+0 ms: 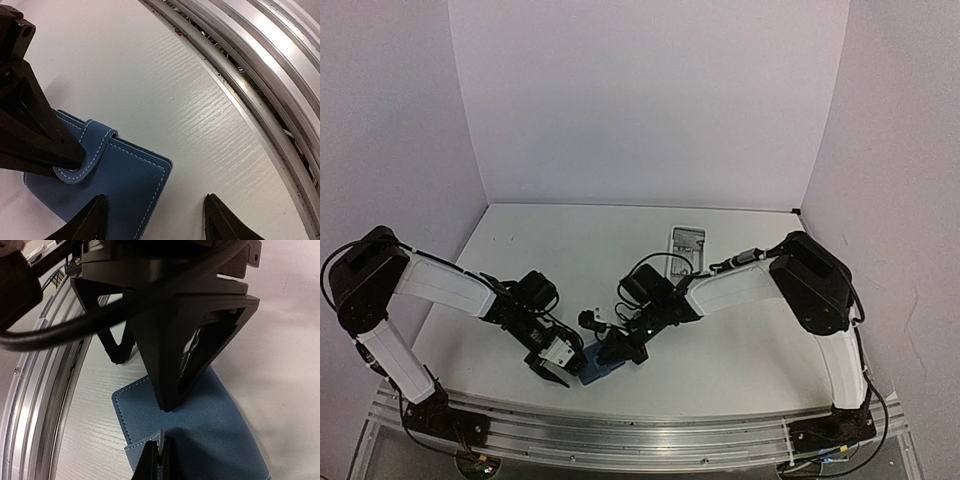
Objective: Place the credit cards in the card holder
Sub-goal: Close the card holder at the center of the board.
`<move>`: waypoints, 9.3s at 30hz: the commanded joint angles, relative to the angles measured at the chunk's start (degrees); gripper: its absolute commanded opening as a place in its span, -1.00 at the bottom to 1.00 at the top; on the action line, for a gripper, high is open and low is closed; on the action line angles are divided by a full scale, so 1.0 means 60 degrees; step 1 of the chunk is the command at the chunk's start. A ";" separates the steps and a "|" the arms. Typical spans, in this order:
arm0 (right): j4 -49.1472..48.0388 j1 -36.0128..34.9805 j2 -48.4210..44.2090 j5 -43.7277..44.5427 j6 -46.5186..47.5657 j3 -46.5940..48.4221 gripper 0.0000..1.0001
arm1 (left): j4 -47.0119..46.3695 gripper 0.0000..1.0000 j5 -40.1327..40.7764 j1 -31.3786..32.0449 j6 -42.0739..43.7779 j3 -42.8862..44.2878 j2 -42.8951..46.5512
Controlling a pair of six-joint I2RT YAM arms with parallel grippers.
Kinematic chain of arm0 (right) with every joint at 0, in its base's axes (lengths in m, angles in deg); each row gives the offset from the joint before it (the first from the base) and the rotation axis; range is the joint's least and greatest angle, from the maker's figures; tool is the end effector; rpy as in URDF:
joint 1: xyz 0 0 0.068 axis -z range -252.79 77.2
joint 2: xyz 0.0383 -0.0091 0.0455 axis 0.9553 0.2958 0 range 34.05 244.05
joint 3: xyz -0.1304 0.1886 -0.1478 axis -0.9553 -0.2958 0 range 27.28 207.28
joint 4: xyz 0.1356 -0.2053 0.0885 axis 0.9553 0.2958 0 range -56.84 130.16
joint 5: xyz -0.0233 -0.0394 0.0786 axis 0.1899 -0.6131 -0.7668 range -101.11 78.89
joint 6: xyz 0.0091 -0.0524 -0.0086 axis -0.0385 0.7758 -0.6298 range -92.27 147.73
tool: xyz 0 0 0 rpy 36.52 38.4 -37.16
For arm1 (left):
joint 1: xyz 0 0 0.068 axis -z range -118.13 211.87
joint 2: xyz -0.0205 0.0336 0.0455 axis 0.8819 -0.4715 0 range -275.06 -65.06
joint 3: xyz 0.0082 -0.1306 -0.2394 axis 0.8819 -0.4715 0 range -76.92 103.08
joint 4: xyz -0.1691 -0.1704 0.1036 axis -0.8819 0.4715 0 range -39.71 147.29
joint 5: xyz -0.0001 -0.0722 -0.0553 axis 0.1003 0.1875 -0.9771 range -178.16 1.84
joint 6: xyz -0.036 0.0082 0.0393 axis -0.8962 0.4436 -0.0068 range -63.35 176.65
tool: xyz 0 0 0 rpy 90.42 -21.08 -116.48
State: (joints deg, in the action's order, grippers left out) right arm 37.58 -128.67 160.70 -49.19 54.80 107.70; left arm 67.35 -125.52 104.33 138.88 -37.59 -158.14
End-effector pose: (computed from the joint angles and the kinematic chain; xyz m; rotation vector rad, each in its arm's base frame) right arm 0.2372 0.3892 0.1111 -1.8462 1.6331 1.0353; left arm 0.1780 -0.1923 0.1184 2.3132 1.0483 -0.6602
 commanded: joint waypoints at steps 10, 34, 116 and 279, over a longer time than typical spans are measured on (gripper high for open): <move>0.0331 0.0103 0.0565 0.0155 -0.0065 0.0692 -0.87 | 0.0571 0.32 0.0291 0.0131 0.0352 -0.0099 -0.0320; 0.0449 0.0160 0.1022 0.1218 -0.2848 0.0680 -0.77 | 0.0411 0.38 -0.0059 0.0132 0.0528 -0.0053 0.0498; 0.3879 -0.2081 0.1785 0.5642 -0.7060 -0.0674 -1.00 | -0.0293 0.00 0.3116 0.0801 0.2559 -0.0883 -0.0153; -0.7401 -0.0280 -0.2261 0.3496 -1.6145 -0.6083 -0.10 | -0.4850 -0.27 -0.1272 -0.1007 -1.9358 -0.0886 -0.2226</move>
State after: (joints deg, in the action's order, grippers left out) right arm -0.75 -130.66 144.68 -28.67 -39.69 71.79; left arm 36.73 -137.54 97.40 23.98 -40.28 -168.32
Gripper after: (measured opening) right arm 0.431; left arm 0.365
